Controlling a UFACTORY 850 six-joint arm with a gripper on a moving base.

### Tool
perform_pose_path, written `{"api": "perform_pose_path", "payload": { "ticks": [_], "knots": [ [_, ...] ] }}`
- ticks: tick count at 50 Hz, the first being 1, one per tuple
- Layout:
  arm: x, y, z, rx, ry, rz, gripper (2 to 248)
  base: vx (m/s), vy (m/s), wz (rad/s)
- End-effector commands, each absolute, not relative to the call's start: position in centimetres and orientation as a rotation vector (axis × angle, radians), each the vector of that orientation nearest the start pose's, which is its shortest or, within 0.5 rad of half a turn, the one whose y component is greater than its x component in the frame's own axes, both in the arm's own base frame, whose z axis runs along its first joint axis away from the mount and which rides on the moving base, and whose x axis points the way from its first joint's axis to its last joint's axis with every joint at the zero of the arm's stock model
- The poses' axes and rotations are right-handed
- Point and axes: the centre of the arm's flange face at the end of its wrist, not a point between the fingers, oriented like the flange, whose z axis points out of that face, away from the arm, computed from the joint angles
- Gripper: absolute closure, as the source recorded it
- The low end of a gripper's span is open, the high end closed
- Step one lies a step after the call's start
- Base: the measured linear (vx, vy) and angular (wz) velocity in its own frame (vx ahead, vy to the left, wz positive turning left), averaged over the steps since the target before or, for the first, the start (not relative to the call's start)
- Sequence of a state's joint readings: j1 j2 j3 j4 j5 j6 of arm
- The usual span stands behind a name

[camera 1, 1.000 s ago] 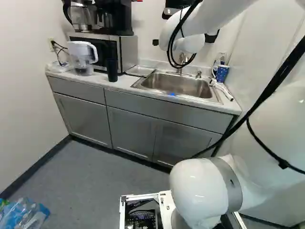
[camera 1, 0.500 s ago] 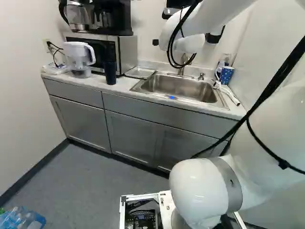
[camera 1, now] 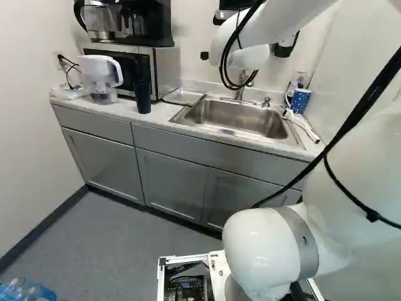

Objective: Rinse the cup and place it in the tray

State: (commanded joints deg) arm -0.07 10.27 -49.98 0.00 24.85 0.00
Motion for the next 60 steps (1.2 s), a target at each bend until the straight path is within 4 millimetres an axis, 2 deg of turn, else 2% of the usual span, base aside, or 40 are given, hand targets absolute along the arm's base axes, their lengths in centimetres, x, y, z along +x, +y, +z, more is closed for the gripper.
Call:
{"api": "perform_pose_path", "payload": {
  "ticks": [19, 60],
  "knots": [
    [47.4, -0.5, 65.9, -2.322, 0.012, -2.126, 3, -0.002, 0.001, 0.001],
    [54.6, -4.3, 65.4, -2.439, 0.096, -2.057, 3, 0.000, 0.000, 0.000]
  ]
}}
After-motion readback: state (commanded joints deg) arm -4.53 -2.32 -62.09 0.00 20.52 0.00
